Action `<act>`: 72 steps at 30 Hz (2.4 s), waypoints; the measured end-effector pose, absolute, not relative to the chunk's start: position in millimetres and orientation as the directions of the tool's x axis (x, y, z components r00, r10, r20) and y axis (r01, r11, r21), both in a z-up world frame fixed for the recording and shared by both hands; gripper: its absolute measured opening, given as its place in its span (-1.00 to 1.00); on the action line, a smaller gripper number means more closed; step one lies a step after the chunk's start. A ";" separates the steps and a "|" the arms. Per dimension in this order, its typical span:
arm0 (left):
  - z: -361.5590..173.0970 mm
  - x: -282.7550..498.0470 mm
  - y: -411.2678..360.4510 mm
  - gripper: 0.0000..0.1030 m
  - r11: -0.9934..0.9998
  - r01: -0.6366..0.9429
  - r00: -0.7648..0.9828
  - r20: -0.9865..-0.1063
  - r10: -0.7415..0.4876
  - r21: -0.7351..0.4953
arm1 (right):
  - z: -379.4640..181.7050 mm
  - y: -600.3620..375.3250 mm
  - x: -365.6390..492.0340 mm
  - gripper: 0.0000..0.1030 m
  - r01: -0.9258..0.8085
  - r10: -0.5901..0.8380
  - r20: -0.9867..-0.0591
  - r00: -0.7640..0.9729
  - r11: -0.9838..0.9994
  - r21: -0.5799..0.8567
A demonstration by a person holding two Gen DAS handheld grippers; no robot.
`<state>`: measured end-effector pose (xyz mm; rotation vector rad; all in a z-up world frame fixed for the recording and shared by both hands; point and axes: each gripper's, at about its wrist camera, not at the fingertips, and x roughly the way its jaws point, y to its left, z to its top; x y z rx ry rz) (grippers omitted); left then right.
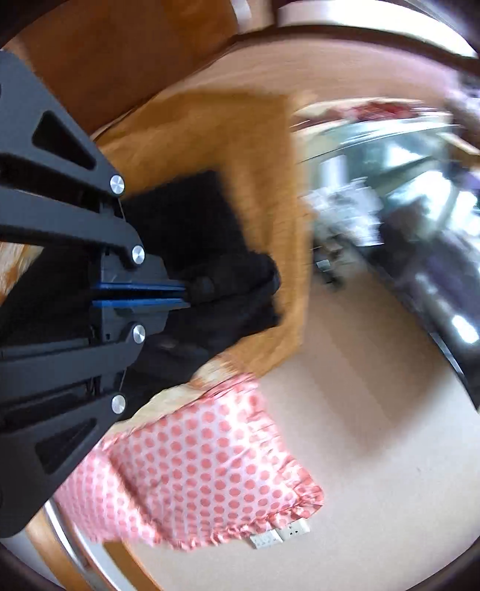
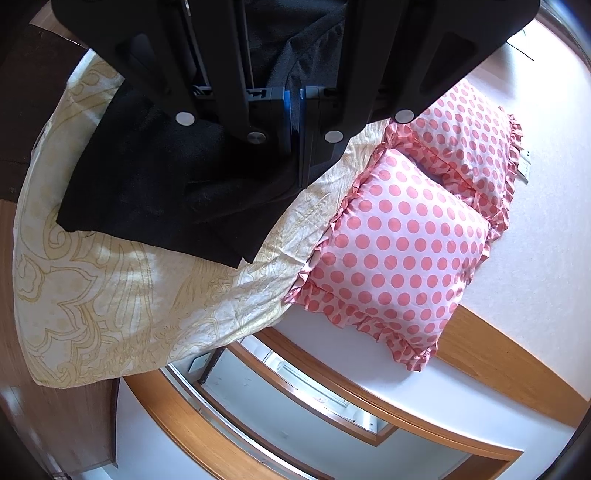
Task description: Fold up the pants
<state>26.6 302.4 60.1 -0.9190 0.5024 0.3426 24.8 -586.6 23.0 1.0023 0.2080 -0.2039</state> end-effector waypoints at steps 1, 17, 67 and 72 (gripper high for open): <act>62.5 24.7 304.2 -0.95 0.577 -0.485 0.830 -0.555 0.065 -0.657 | 23.5 -586.4 24.8 -0.94 0.264 -0.075 -0.265 0.961 0.525 0.809; 59.6 8.0 252.6 0.04 0.736 -0.554 0.760 -0.597 0.257 -0.389 | 16.1 -588.8 23.1 -0.94 0.311 -0.079 -0.317 0.945 0.518 0.797; 35.5 59.1 76.2 0.68 0.921 0.137 0.659 -0.661 -0.359 -0.364 | 66.1 -444.4 -13.0 -0.07 0.111 -0.025 -0.372 0.928 0.971 0.211; 38.0 51.4 76.5 0.72 0.918 0.136 0.672 -0.646 -0.362 -0.373 | 59.3 -307.5 17.3 -0.11 -0.361 0.313 -0.431 0.846 0.932 -0.033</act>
